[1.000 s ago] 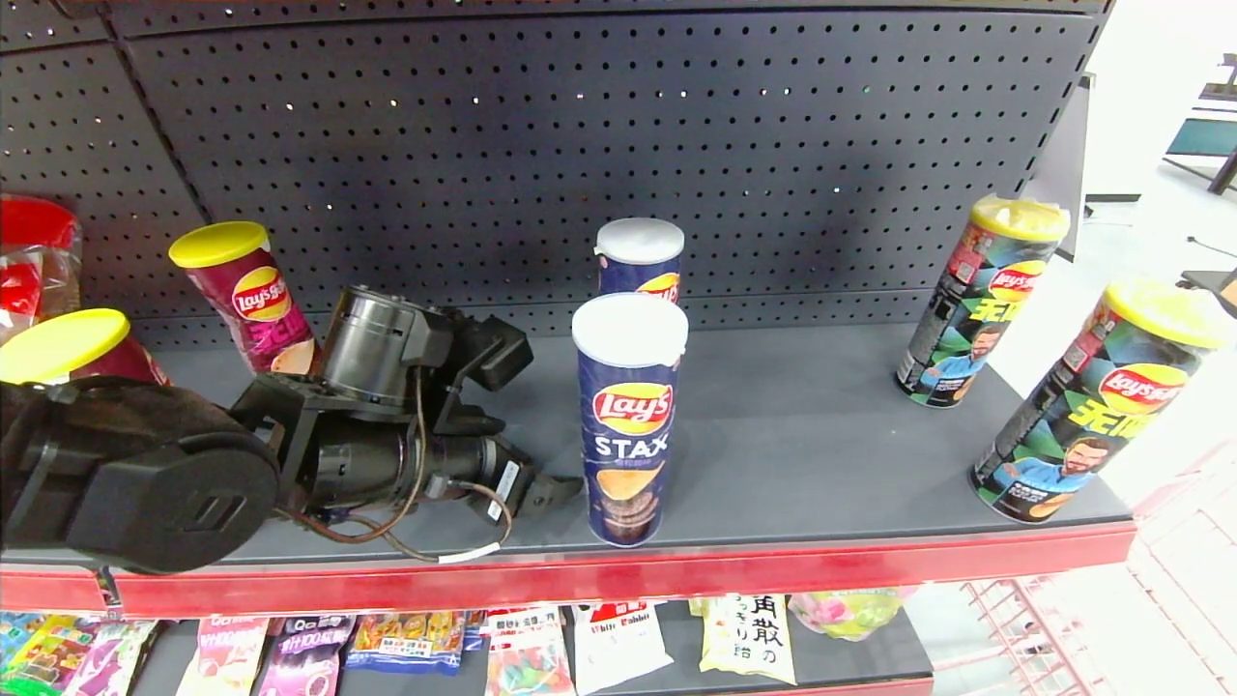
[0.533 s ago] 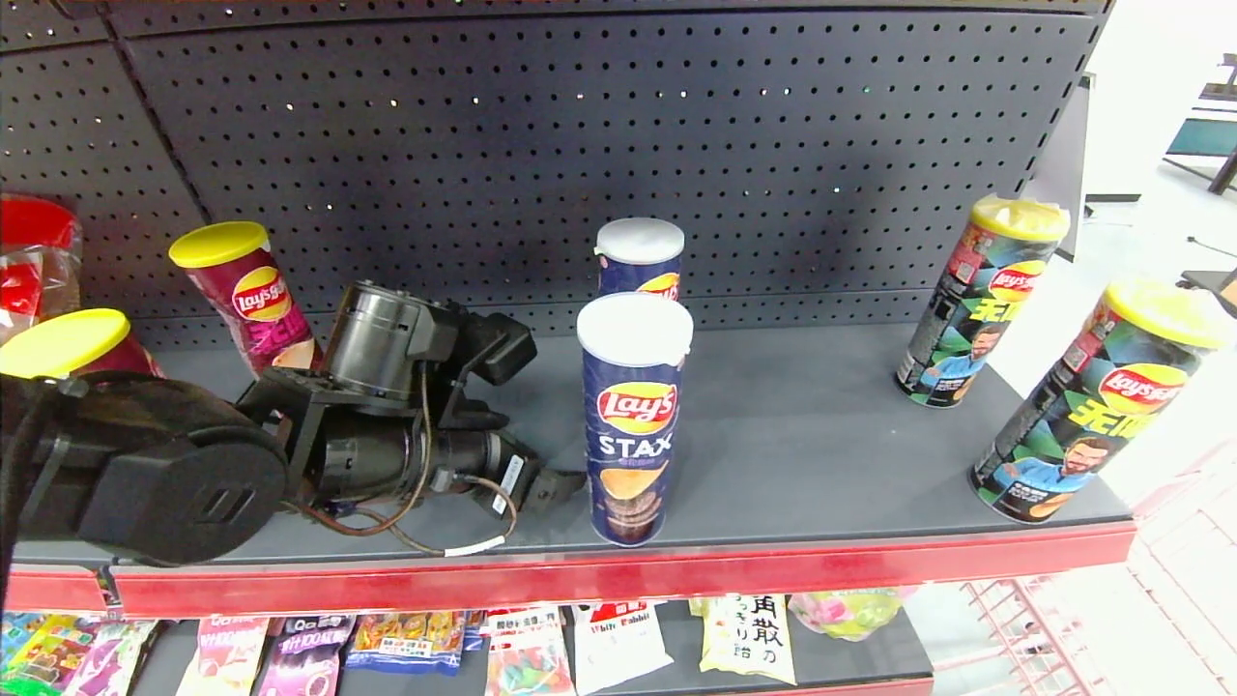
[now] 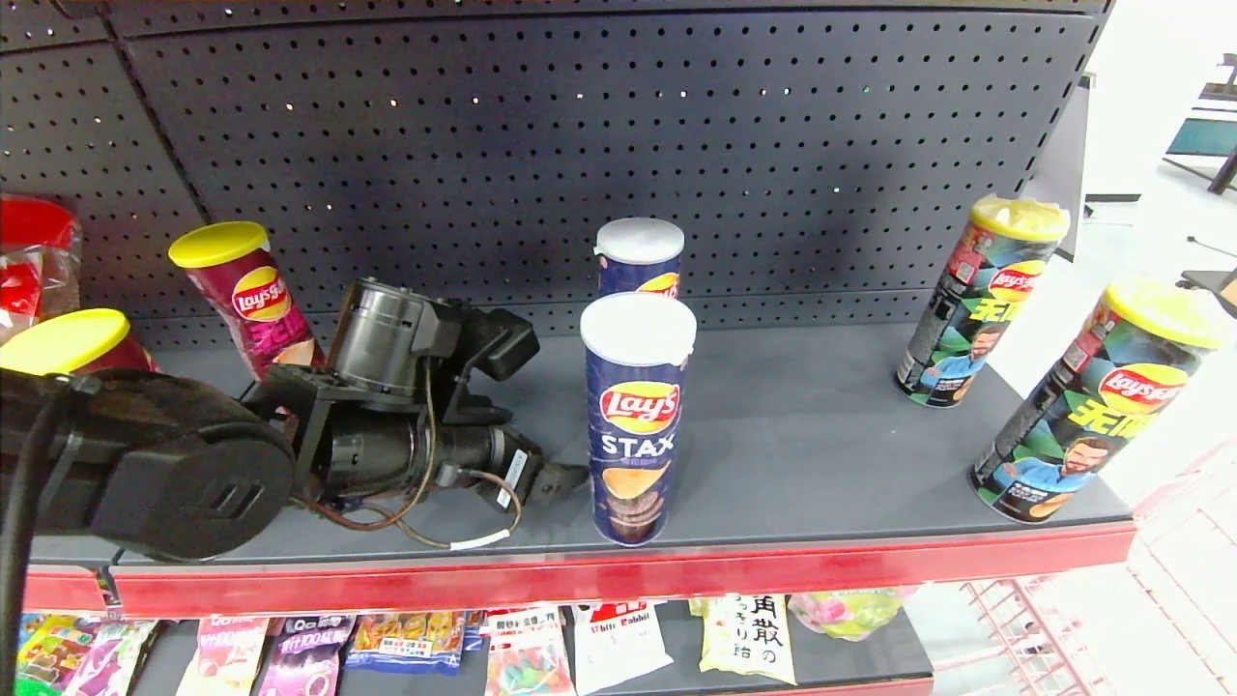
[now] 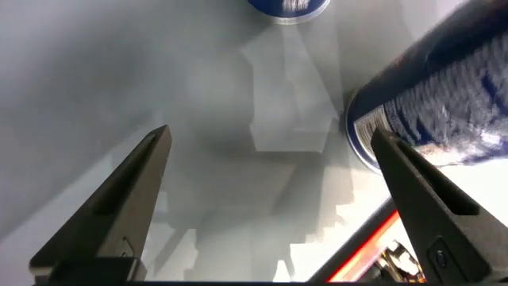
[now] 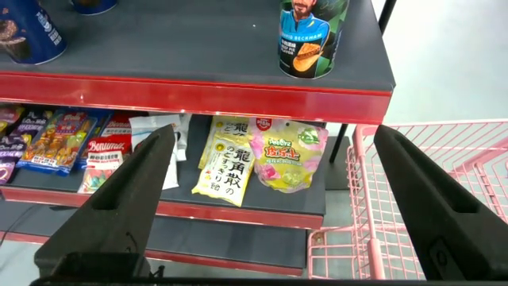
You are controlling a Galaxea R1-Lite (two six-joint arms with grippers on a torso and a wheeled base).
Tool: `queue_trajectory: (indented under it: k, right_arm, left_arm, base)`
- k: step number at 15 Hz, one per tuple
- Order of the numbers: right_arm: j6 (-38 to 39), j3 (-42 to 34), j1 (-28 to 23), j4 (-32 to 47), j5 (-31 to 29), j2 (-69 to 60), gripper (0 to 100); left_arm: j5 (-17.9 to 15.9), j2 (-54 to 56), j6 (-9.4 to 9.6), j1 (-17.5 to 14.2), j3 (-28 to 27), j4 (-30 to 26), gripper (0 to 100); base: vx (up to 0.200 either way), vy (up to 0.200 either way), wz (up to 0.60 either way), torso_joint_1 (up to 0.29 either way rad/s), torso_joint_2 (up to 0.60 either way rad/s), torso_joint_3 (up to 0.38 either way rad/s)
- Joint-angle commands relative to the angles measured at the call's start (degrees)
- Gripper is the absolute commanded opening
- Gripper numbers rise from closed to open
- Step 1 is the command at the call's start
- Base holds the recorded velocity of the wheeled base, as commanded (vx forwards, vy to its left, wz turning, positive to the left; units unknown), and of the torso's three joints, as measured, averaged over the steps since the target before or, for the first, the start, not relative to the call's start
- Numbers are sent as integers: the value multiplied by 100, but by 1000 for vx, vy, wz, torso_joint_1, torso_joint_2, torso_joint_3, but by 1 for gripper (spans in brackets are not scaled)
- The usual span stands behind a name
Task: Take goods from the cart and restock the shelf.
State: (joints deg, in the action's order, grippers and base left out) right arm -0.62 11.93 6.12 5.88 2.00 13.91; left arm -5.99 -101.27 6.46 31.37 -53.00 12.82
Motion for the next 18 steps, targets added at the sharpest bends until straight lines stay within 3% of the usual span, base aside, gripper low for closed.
queue_trajectory:
  k: [1,8,12,15,16,18]
  right_arm:
    - [1,-7,3,10,2,-11,100]
    - [-8,-33,12,10,2,-11,100]
    - [-8,-200,144,1,169,-81,100]
    - [-17,-192,267,-8,222,130,100]
    - [-17,-200,267,-8,187,182,100]
    - [-70,-192,276,1,160,305,100]
  left_arm:
    - [1,-42,4,1,-26,10,100]
    - [10,11,-13,27,53,10,100]
    - [221,1153,4,-157,1073,1,100]
    - [686,2674,39,-157,2049,-70,100]
    - [748,3192,39,-166,2277,-289,100]
    - [695,4405,-13,-403,2391,-1423,100]
  base:
    - [0,0,0,0,0,0]
    - [0,0,0,0,0,0]
    - [0,0,0,0,0,0]
    - [0,0,0,0,0,0]
    - [0,0,0,0,0,0]
    - [0,0,0,0,0,0]
